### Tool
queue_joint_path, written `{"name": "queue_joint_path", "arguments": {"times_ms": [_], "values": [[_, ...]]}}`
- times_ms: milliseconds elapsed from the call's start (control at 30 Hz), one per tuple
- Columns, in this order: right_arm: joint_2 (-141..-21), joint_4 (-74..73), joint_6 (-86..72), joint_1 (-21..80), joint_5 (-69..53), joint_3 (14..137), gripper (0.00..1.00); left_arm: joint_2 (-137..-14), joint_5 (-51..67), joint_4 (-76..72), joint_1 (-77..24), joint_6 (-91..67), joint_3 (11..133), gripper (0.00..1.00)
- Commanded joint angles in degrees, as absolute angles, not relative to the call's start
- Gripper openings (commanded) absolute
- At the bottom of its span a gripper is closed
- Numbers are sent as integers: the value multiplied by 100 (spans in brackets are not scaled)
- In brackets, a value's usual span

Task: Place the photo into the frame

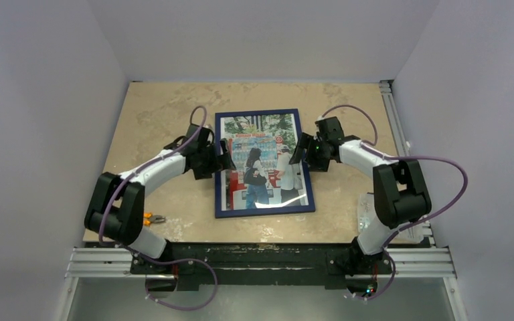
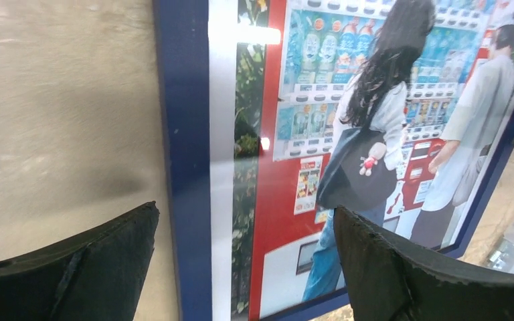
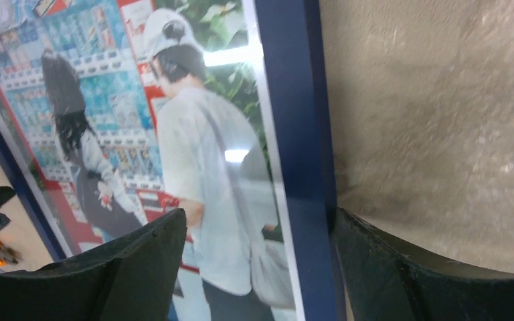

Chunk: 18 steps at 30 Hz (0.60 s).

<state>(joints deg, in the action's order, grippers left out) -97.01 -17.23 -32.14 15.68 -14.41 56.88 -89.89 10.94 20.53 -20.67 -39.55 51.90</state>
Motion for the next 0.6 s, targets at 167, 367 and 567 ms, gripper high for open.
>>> {"name": "queue_joint_path", "arguments": {"times_ms": [167, 367, 567], "values": [[-7570, -2109, -2986, 1696, -564, 5670, 89, -6133, -437, 2475, -2109, -3382, 5034, 100], [-6294, -2173, -2701, 1696, -220, 5504, 92, -4270, -1028, 2508, -2109, -2946, 4656, 100], [-5251, -1782, -2400, 1695, -18, 5053, 93, -3367, -1669, 2788, -2109, -2495, 4552, 100]]}}
